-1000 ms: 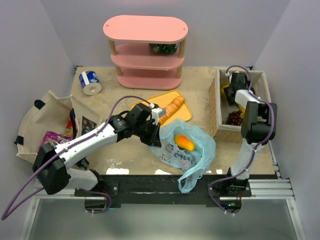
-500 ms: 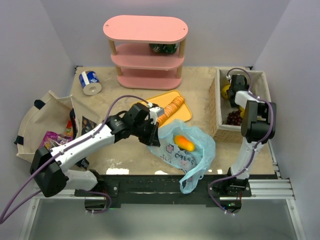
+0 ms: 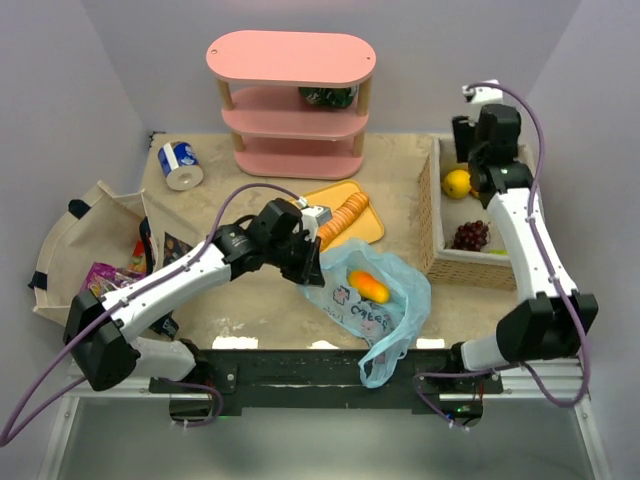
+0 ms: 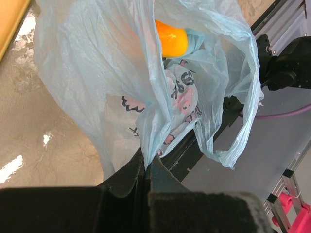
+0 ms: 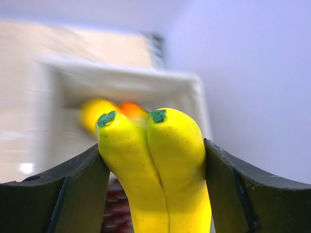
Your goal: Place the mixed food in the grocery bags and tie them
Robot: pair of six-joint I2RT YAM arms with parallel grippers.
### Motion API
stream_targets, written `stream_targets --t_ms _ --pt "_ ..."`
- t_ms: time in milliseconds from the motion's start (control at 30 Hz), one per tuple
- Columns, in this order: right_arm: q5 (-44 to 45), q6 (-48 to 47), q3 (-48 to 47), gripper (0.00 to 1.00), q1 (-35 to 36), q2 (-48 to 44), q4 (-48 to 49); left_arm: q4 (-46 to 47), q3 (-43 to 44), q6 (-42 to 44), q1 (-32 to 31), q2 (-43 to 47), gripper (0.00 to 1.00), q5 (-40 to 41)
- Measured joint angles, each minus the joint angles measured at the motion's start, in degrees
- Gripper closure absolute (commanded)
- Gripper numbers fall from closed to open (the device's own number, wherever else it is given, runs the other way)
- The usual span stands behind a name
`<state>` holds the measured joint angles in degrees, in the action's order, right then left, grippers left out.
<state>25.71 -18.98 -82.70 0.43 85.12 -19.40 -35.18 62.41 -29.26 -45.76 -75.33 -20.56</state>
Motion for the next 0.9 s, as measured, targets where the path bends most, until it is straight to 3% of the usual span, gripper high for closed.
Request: stream_targets --t_ms 200,400,667,900 --pt "-18.62 14.32 -2.82 0.87 19.30 -8.26 -3.69 -0.42 1.64 -0.20 0.20 -0.94 1.00 0.44" --pt "-37.13 29.40 13.33 0.90 34.71 -17.81 -2.25 -0.68 4.50 -0.35 1.29 -3.30 1.00 0.83" --pt "-44.30 36.30 28.22 0.92 41.29 -26.67 -2.69 -0.76 5.62 -2.71 2.27 -4.31 1.00 0.79" --pt "-42.18 36.85 35.82 0.94 44.54 -28.39 3.10 -0.15 5.64 -4.76 2.27 -4.04 1.00 0.15"
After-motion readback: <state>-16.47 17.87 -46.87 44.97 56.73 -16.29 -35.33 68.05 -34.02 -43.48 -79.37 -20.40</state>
